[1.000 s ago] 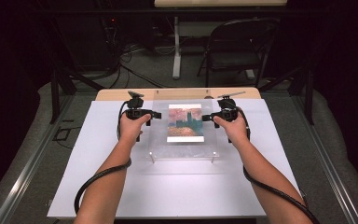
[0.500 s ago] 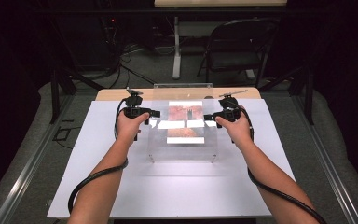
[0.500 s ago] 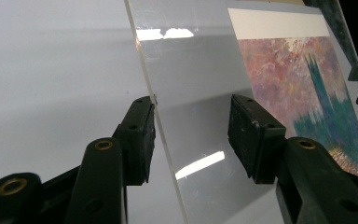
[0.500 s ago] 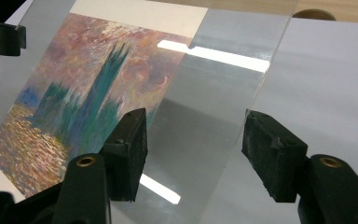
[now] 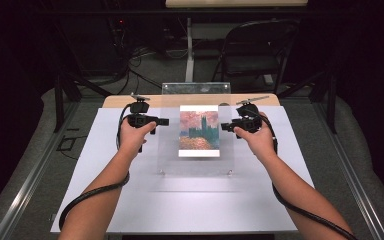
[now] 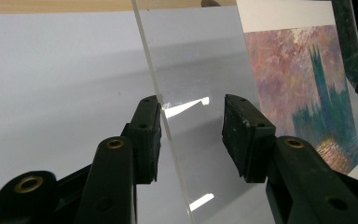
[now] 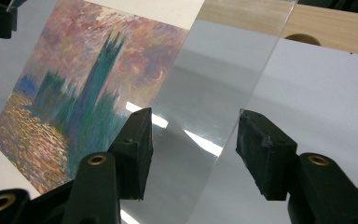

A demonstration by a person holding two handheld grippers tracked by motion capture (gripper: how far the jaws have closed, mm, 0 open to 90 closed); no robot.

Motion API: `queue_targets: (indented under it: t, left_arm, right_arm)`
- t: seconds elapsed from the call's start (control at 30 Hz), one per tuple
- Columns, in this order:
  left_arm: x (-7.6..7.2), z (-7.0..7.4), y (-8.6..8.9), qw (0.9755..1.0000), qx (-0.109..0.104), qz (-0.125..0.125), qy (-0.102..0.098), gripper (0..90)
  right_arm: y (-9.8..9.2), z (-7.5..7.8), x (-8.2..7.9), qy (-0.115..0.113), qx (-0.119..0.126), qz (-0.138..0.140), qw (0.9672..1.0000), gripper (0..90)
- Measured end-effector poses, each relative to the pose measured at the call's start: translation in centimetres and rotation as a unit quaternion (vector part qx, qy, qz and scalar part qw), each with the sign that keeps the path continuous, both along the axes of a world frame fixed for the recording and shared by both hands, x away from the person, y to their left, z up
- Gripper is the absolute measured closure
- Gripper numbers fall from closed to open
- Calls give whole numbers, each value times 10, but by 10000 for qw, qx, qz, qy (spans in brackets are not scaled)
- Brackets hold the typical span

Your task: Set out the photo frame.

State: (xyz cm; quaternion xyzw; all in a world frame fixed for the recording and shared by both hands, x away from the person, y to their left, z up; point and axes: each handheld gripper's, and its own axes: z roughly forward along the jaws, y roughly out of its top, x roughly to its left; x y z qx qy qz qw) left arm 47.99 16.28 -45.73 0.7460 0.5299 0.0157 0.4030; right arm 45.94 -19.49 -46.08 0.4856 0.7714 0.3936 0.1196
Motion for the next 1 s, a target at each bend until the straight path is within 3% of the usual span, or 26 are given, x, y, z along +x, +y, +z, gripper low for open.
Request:
queue_targets:
  t: [0.43,1.0]
  left_arm:
    - [-23,19,5,9995,118,-188,-227,632]
    - [-49,32,9,9978,214,-350,-521,686]
  right_arm:
    - [-2,16,-23,-295,-125,86,9995,534]
    - [-7,32,-49,-408,-208,242,9987,638]
